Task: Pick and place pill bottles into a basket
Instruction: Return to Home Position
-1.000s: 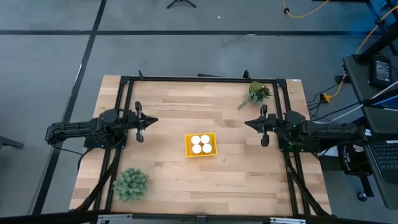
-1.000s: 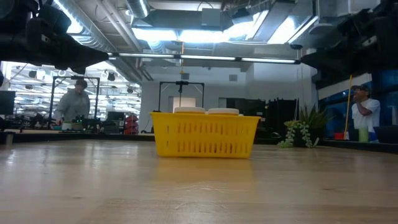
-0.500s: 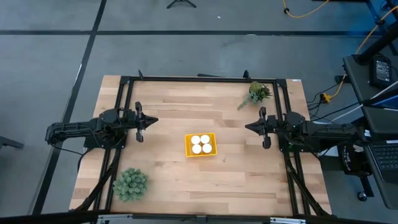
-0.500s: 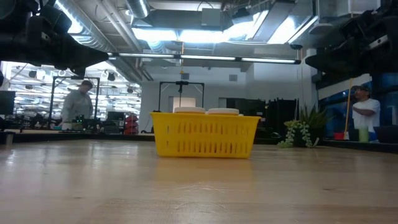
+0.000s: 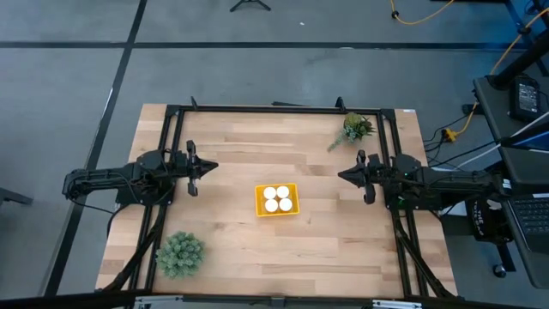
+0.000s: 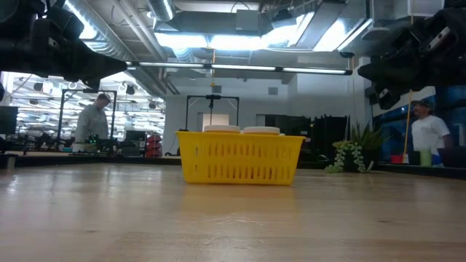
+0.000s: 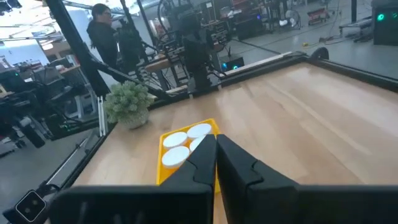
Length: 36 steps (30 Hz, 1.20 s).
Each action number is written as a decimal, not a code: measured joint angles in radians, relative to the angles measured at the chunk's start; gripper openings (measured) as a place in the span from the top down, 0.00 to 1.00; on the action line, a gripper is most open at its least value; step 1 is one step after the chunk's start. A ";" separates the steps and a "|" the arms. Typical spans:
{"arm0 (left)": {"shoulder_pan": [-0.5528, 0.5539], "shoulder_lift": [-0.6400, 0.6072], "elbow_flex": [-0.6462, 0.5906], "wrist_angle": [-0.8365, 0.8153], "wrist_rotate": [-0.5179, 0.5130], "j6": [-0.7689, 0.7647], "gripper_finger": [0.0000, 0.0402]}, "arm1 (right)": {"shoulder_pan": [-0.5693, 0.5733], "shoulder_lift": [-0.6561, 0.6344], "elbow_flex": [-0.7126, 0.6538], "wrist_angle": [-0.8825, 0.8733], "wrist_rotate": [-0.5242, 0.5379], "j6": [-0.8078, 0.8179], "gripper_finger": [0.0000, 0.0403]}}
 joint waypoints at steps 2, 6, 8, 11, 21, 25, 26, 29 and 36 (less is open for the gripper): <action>0.000 0.000 0.000 0.000 0.000 0.000 0.98 | 0.000 0.000 0.000 0.000 0.000 0.003 0.96; 0.000 0.000 0.000 0.000 0.000 0.000 0.98 | 0.000 0.000 0.000 0.001 0.000 -0.037 0.96; 0.000 0.000 0.000 0.000 0.000 0.000 0.97 | 0.004 0.004 0.000 0.001 0.000 -0.077 0.96; 0.000 0.000 0.000 0.000 0.000 0.000 0.97 | 0.024 -0.005 0.000 -0.011 0.008 -0.119 0.96; 0.000 0.000 0.000 0.000 0.000 0.000 0.97 | 0.146 -0.185 0.001 -0.209 0.024 -0.207 0.96; 0.000 0.001 0.000 -0.002 0.001 0.000 0.97 | 0.161 -0.216 0.001 -0.209 0.026 -0.159 0.96; 0.000 0.000 0.000 0.000 0.001 0.000 0.97 | 0.162 -0.223 0.001 -0.209 0.026 -0.157 0.96; 0.000 0.001 0.000 0.000 0.000 0.000 0.98 | 0.164 -0.229 0.001 -0.208 0.026 -0.157 0.96; 0.000 0.001 0.000 0.000 0.001 0.000 0.98 | 0.164 -0.214 0.001 -0.209 0.026 -0.211 0.96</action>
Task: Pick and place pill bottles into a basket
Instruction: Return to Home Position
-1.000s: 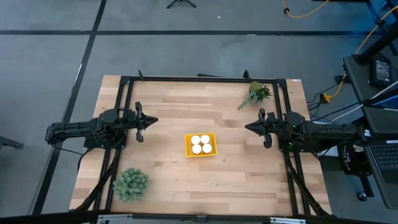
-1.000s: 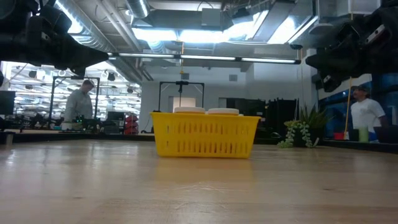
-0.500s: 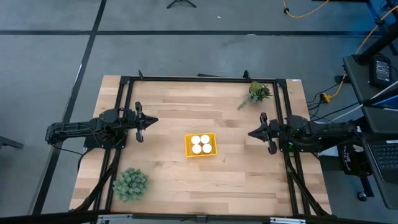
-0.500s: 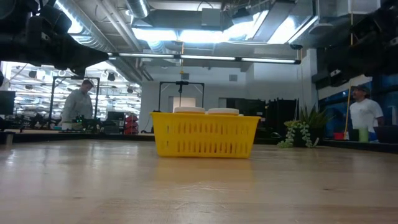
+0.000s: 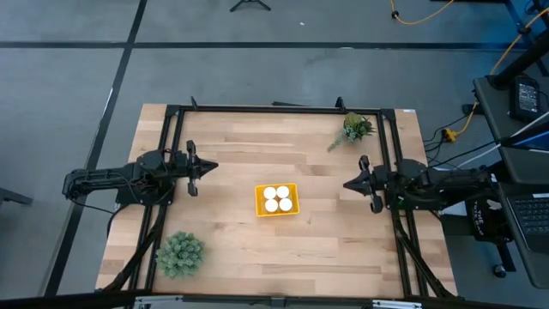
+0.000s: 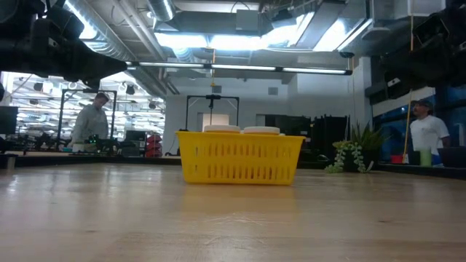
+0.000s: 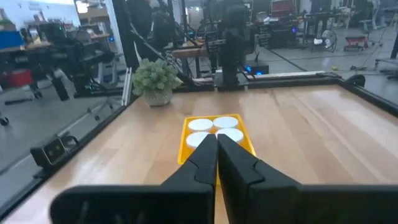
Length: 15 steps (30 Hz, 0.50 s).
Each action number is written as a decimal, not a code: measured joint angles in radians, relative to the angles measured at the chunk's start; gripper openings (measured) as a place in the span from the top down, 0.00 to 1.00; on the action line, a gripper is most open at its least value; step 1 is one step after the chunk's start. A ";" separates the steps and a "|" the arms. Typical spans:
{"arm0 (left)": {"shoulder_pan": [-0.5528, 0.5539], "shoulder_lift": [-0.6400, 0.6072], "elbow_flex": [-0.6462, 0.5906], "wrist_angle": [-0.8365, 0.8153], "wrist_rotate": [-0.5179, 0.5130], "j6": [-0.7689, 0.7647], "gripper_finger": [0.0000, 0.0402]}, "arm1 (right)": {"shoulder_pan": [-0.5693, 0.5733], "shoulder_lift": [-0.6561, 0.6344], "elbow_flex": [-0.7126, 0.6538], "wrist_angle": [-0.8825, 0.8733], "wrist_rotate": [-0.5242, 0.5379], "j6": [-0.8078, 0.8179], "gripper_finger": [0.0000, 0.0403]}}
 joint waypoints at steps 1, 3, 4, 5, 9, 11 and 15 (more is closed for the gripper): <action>0.000 0.000 0.000 0.000 0.000 0.000 0.98 | 0.000 0.003 0.000 0.000 0.000 -0.023 0.96; 0.000 0.000 0.000 0.000 0.000 0.000 0.97 | 0.000 0.005 0.000 -0.002 0.000 -0.073 0.96; 0.000 0.000 0.000 0.000 0.000 0.000 0.97 | 0.000 0.005 0.000 -0.001 0.000 -0.091 0.96; 0.000 0.000 0.000 0.000 0.000 0.000 0.97 | 0.000 0.005 0.000 -0.001 0.000 -0.106 0.96; 0.000 0.000 0.000 0.000 0.000 0.000 0.97 | 0.000 0.005 0.000 -0.001 0.001 -0.100 0.96; 0.000 0.000 0.000 0.000 0.000 0.000 0.98 | 0.000 0.005 0.000 -0.001 0.000 -0.104 0.96; 0.000 0.000 0.000 0.000 0.000 0.000 0.98 | 0.000 0.005 0.000 -0.001 0.000 -0.104 0.96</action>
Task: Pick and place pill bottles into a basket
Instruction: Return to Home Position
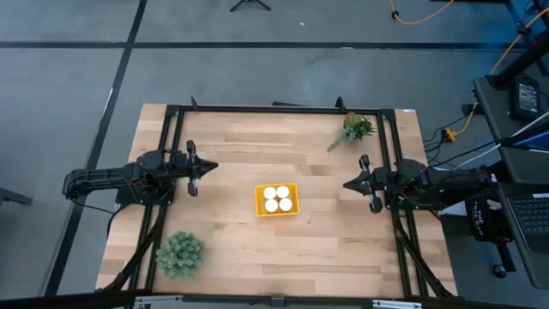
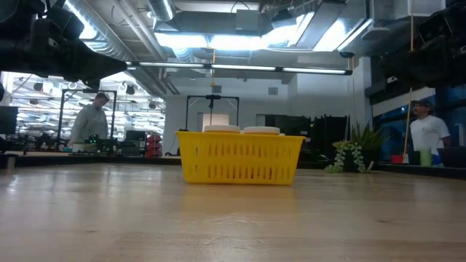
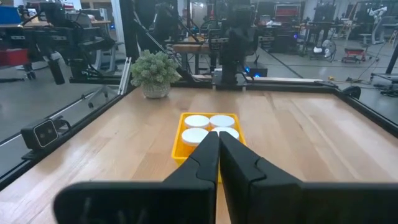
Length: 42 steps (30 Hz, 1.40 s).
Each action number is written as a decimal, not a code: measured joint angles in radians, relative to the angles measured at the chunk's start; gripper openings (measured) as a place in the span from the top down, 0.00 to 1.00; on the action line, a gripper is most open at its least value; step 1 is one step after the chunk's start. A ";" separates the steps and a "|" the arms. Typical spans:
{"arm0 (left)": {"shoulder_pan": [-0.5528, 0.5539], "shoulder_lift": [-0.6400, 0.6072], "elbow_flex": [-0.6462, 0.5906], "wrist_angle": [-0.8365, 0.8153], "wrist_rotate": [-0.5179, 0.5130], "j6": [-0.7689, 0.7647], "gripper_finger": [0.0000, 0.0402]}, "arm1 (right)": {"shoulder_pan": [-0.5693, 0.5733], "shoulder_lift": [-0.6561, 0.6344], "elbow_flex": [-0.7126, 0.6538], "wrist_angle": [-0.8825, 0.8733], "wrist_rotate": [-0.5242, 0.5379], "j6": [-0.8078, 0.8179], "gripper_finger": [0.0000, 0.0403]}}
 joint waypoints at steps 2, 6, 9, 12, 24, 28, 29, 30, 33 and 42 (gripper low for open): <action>0.000 0.000 0.000 0.000 0.000 0.000 0.97 | 0.000 0.000 0.000 0.000 0.000 0.000 0.96; 0.000 0.000 0.000 0.000 0.000 0.000 0.97 | 0.000 0.000 0.000 0.000 0.000 0.000 0.96; 0.000 0.000 0.000 0.000 0.000 0.000 0.98 | 0.000 0.000 0.000 0.000 0.000 0.001 0.96; 0.000 0.000 0.000 0.000 0.000 0.000 0.98 | 0.000 0.000 0.000 0.000 0.000 0.000 0.96; 0.000 0.000 0.000 0.000 0.000 0.000 0.97 | 0.000 0.000 0.000 0.001 0.000 0.001 0.96; 0.000 0.000 0.000 0.000 0.000 0.000 0.98 | 0.000 0.000 0.000 0.001 0.000 0.000 0.96; 0.000 0.000 0.000 0.000 0.000 0.000 0.98 | 0.000 0.000 0.000 0.000 0.000 0.001 0.96; 0.000 0.000 0.000 0.000 0.000 0.000 0.98 | 0.000 0.000 0.000 0.001 0.000 0.001 0.96; 0.000 0.000 0.000 0.000 0.000 0.000 0.97 | 0.000 0.000 0.000 0.001 0.000 0.000 0.96; 0.000 0.000 0.000 0.000 0.000 0.000 0.98 | 0.000 0.000 0.000 0.000 0.000 0.001 0.96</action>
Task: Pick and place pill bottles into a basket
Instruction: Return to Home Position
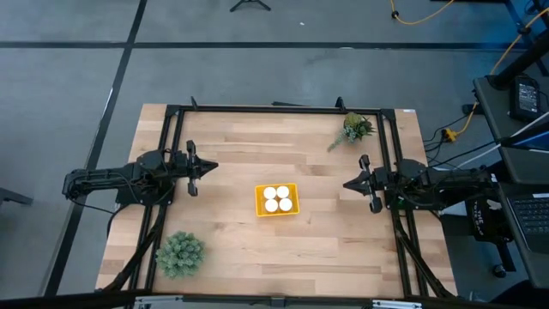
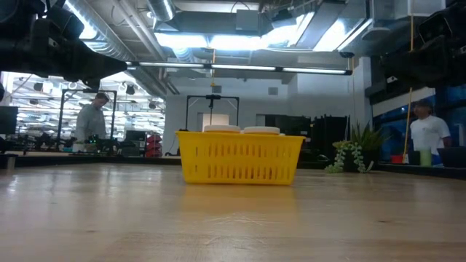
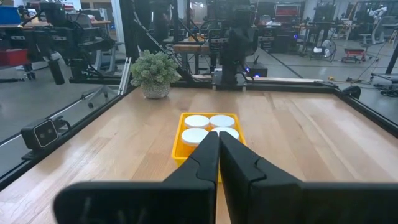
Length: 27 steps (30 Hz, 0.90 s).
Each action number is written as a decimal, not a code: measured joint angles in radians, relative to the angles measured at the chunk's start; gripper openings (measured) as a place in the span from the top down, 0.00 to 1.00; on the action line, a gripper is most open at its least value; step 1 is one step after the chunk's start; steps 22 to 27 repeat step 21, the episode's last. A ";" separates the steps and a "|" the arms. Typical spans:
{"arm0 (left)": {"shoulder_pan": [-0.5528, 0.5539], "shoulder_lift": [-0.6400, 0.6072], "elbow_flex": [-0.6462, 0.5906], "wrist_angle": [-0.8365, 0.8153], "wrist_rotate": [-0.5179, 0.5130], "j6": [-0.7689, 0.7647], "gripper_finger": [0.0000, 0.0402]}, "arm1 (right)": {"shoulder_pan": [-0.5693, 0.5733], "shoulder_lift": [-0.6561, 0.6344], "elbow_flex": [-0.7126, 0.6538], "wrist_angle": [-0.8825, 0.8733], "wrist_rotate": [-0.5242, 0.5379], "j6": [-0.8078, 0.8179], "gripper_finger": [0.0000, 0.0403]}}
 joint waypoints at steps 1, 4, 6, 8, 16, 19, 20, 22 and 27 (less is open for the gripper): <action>0.000 0.000 0.000 0.000 0.000 0.000 0.98 | 0.000 0.000 0.000 0.000 0.000 -0.001 0.96; 0.000 0.000 0.000 0.000 0.000 0.000 0.98 | 0.000 0.000 0.000 0.000 0.000 0.000 0.96; 0.000 0.000 0.000 0.000 0.000 0.000 0.98 | 0.000 0.000 0.000 0.000 0.000 -0.001 0.96; 0.000 0.000 0.000 0.000 0.000 0.000 0.97 | 0.000 0.000 0.000 0.000 0.000 -0.001 0.96; 0.000 0.000 0.000 0.000 0.000 0.000 0.98 | 0.000 0.000 0.000 0.000 0.000 0.000 0.96; 0.000 0.000 0.000 0.000 0.000 0.000 0.98 | 0.000 0.000 0.000 0.000 0.000 -0.001 0.96; 0.000 0.000 0.000 0.000 0.000 0.000 0.98 | 0.000 0.000 0.000 0.000 0.000 0.000 0.96; 0.000 0.000 0.000 0.000 0.000 0.000 0.98 | 0.000 0.000 0.000 0.000 0.000 0.000 0.96; 0.000 0.000 0.000 0.000 0.000 0.000 0.98 | 0.000 0.000 0.000 0.000 0.000 0.000 0.96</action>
